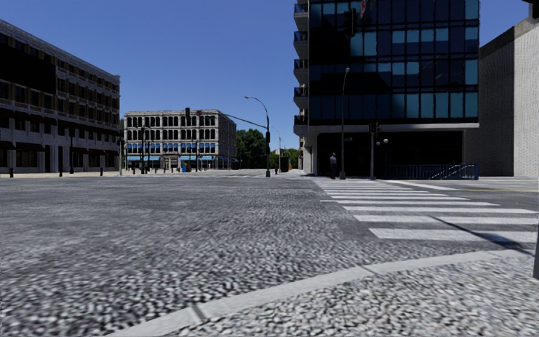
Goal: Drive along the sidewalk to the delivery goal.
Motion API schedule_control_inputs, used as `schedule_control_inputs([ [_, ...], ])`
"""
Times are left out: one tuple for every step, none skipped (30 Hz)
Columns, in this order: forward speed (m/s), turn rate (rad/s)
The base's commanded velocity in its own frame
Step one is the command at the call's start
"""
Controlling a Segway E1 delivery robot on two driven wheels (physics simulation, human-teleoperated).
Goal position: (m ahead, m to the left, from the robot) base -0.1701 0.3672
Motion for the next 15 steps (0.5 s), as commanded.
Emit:
schedule_control_inputs([
  [0.00, 0.00],
  [0.00, 0.00],
  [0.00, 0.00],
  [0.00, 0.00],
  [0.00, 0.00],
  [0.00, 0.00],
  [0.00, 0.00],
  [0.00, 0.00],
  [0.00, 0.00],
  [0.00, 0.00],
  [0.00, 0.00],
  [0.00, 0.00],
  [0.00, 0.00],
  [0.00, 0.00],
  [0.00, 0.00],
])
